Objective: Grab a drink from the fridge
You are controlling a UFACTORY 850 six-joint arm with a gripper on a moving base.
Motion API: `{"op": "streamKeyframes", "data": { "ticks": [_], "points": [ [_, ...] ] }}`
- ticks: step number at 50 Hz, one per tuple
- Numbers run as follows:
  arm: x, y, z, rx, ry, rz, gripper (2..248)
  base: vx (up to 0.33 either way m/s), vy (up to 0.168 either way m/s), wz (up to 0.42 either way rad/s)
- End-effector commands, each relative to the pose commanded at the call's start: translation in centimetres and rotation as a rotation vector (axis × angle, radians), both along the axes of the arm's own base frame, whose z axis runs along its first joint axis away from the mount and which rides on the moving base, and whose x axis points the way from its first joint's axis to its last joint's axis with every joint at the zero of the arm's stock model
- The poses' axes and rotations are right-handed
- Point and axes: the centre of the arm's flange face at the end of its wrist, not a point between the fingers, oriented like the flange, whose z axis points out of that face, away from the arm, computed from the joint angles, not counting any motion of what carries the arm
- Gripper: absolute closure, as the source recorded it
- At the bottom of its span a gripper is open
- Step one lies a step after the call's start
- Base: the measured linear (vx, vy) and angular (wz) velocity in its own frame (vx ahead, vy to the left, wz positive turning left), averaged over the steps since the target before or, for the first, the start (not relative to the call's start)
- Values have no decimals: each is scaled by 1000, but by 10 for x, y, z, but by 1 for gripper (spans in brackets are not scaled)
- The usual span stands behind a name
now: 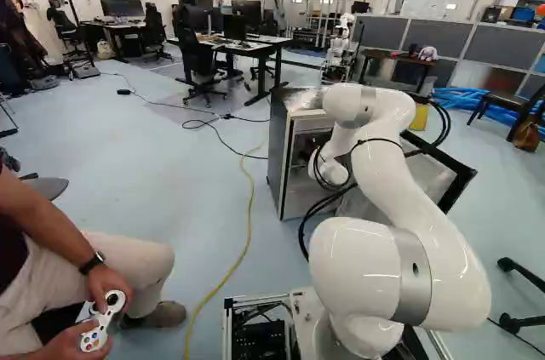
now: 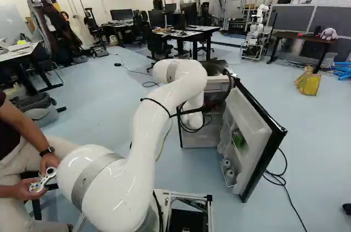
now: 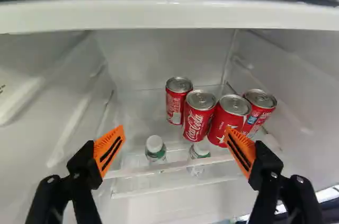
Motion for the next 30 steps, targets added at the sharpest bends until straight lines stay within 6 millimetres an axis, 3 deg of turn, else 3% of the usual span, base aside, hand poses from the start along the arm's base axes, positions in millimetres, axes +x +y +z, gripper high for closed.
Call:
{"op": "streamKeyframes", "data": {
  "ticks": [21,22,30],
  "points": [
    [4,-1,-1,-1,-7,-13,4,0,0,0],
    [4,-1,-1,-1,-7,-13,15,0,0,0],
    [4,-1,-1,-1,-7,-13,28,0,0,0]
  ]
}}
